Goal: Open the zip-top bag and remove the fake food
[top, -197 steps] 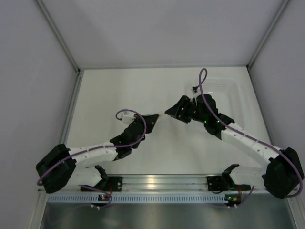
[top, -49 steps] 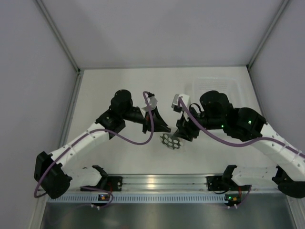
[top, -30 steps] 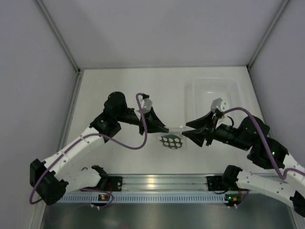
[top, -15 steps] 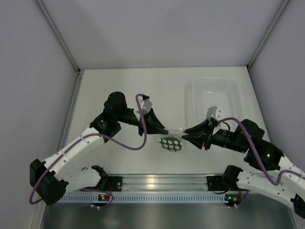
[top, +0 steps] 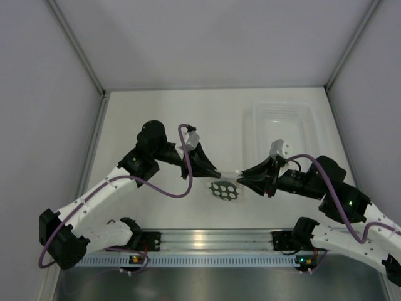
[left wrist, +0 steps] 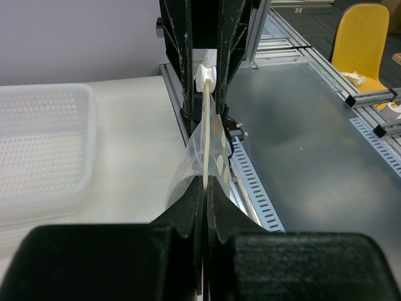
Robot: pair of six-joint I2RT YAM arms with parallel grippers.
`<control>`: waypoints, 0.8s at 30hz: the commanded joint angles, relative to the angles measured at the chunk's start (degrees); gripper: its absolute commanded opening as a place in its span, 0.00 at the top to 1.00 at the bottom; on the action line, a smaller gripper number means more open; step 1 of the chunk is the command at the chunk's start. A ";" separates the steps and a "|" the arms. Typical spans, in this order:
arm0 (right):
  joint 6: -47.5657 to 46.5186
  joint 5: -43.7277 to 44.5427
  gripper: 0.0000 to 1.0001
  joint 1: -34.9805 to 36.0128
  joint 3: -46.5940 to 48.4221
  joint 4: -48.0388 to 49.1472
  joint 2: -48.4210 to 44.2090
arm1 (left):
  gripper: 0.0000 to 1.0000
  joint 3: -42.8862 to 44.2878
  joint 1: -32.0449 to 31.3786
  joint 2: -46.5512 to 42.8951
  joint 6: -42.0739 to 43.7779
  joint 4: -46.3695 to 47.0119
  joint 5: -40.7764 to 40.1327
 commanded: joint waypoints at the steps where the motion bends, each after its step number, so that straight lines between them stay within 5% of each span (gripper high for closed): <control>1: -0.34 -1.30 0.76 -0.40 1.69 5.00 0.30 | 1.00 1.62 -0.07 -0.38 0.45 0.90 2.26; 23: 0.19 -2.01 0.89 -0.40 3.09 5.53 1.97 | 1.00 1.36 -0.07 1.12 0.37 0.99 3.58; 24: 0.19 -2.09 0.95 -0.40 3.09 5.62 2.23 | 1.00 1.36 -0.07 1.12 0.45 0.99 3.67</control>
